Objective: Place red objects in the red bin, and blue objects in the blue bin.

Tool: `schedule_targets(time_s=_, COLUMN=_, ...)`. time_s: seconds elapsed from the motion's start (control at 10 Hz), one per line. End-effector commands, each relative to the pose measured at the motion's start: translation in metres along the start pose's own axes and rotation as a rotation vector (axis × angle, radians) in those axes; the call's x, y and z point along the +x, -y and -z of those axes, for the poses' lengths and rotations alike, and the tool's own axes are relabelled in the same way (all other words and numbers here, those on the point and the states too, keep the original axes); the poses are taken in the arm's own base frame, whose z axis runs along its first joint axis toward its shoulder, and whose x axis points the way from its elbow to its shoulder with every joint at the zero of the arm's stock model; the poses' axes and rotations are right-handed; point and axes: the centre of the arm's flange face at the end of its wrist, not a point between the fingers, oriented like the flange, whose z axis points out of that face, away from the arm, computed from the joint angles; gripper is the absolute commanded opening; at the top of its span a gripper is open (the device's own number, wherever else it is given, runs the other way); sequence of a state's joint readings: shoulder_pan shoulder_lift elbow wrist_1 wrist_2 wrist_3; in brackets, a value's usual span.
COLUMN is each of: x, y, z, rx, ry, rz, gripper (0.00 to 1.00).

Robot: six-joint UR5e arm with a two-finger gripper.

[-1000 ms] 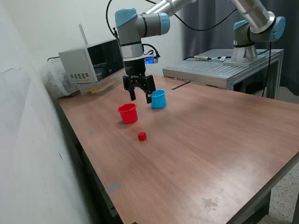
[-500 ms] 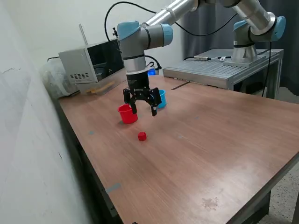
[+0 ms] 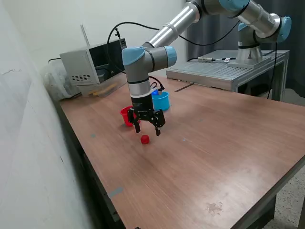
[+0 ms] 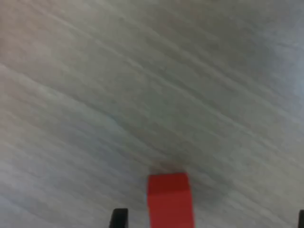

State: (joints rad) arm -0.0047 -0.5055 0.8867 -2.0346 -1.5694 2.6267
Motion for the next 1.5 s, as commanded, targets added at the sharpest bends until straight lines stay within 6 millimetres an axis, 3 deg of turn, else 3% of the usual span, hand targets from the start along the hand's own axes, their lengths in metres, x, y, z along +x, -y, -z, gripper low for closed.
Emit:
schedule_targets(time_s=0.0, x=-0.004, y=-0.003, z=-0.001, rx=-0.02, ry=0.039, rz=0.002, gripper=1.0)
schedule_targets(time_s=0.7, x=-0.005, y=0.002, z=-0.01, rx=-0.005, ry=0.035, rz=0.003, gripper=1.0)
schedule_targets(time_s=0.8, x=-0.005, y=0.002, z=-0.011, rx=-0.004, ry=0.036, rz=0.003, gripper=0.0)
schedule_targets(time_s=1.3, x=-0.006, y=0.006, z=-0.017, rx=0.021, ry=0.055, rz=0.02, gripper=0.0)
schedule_targets(time_s=1.4, x=-0.009, y=0.004, z=-0.011, rx=0.018, ry=0.073, rz=0.023, gripper=0.0)
